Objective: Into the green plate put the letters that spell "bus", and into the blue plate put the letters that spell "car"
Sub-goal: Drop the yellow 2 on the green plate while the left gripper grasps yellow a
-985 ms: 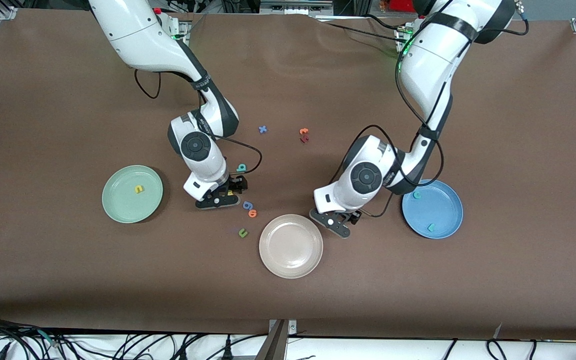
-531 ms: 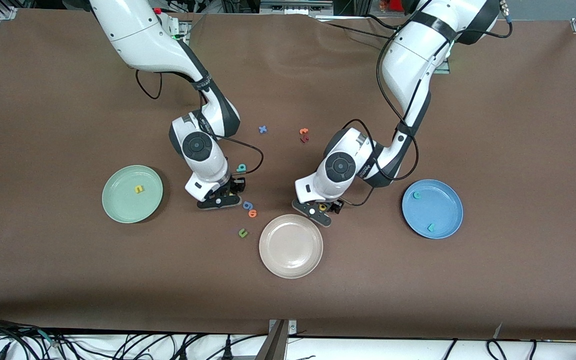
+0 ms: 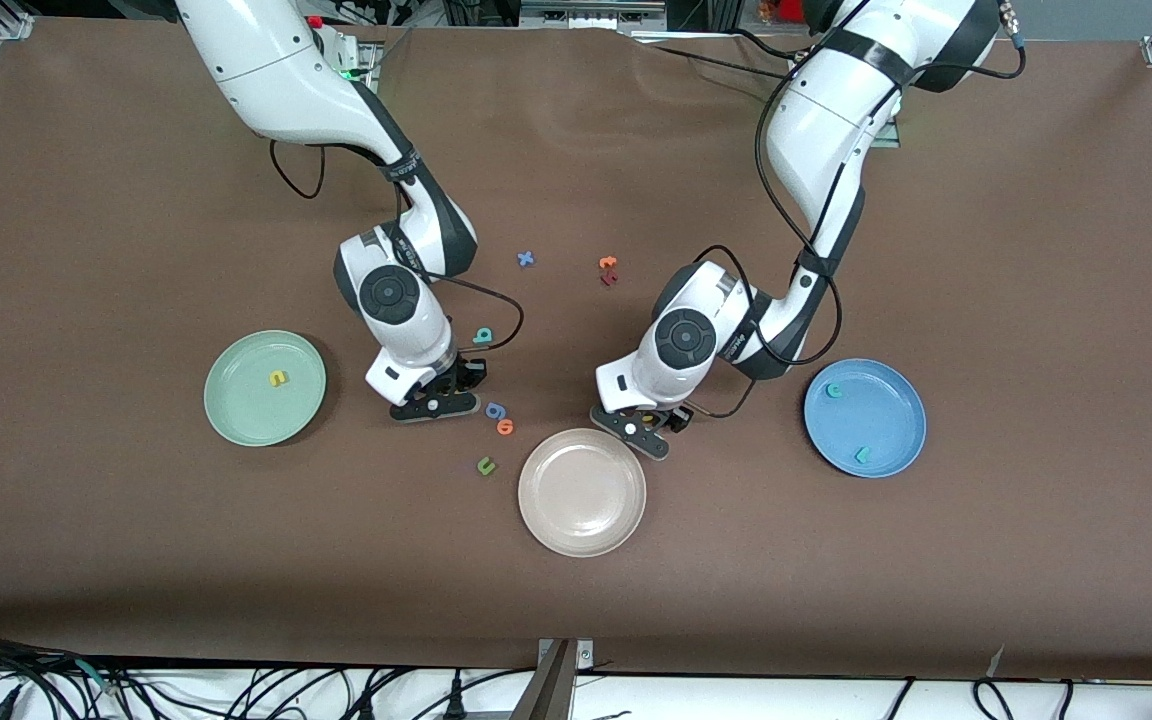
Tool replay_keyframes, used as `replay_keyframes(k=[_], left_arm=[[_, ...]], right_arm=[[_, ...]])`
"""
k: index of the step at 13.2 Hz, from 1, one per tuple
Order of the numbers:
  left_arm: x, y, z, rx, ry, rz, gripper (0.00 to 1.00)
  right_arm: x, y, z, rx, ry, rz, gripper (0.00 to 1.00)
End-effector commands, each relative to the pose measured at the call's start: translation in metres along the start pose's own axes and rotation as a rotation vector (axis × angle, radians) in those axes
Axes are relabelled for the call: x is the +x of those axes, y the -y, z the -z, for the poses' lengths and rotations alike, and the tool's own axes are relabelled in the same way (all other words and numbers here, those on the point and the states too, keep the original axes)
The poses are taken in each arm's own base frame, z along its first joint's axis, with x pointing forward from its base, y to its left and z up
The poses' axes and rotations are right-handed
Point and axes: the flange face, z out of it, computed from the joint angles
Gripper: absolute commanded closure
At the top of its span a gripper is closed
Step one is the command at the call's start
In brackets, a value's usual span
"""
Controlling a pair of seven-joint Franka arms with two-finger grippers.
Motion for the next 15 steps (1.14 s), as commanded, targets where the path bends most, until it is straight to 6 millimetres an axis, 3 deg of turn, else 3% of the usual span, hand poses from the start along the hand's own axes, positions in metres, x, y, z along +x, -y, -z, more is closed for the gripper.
replay_keyframes(k=[1,2,5,6,8,11,13,15], left_arm=[[0.003,0.002,-0.002,0.016,0.002,0.0,0.91],[0.001,0.003,-0.002,0.016,0.008,0.001,0.92],[0.001,0.006,0.001,0.018,0.016,0.005,0.92],[0.003,0.012,0.013,0.02,0.026,0.012,0.92],[0.003,0.034,0.058,0.026,0.054,0.035,0.92],[-0.007,0.087,0.105,0.027,0.123,0.065,0.92],[-0.02,0.136,0.123,0.017,0.172,0.026,0.92],[-0.046,0.209,0.13,0.018,0.253,-0.014,0.91]], right_arm=[[0.012,-0.047,0.029,0.016,0.047,0.053,1.0],[0.014,-0.064,0.038,0.025,0.071,0.077,1.0],[0.021,-0.15,0.063,0.039,0.139,0.159,1.0],[0.021,-0.177,0.068,0.045,0.156,0.185,1.0],[0.017,-0.227,0.069,0.072,0.186,0.217,1.0],[0.012,-0.273,0.062,0.065,0.197,0.249,1.0],[0.008,-0.281,0.052,0.064,0.212,0.241,1.0],[0.007,-0.289,0.044,0.061,0.219,0.229,0.74]])
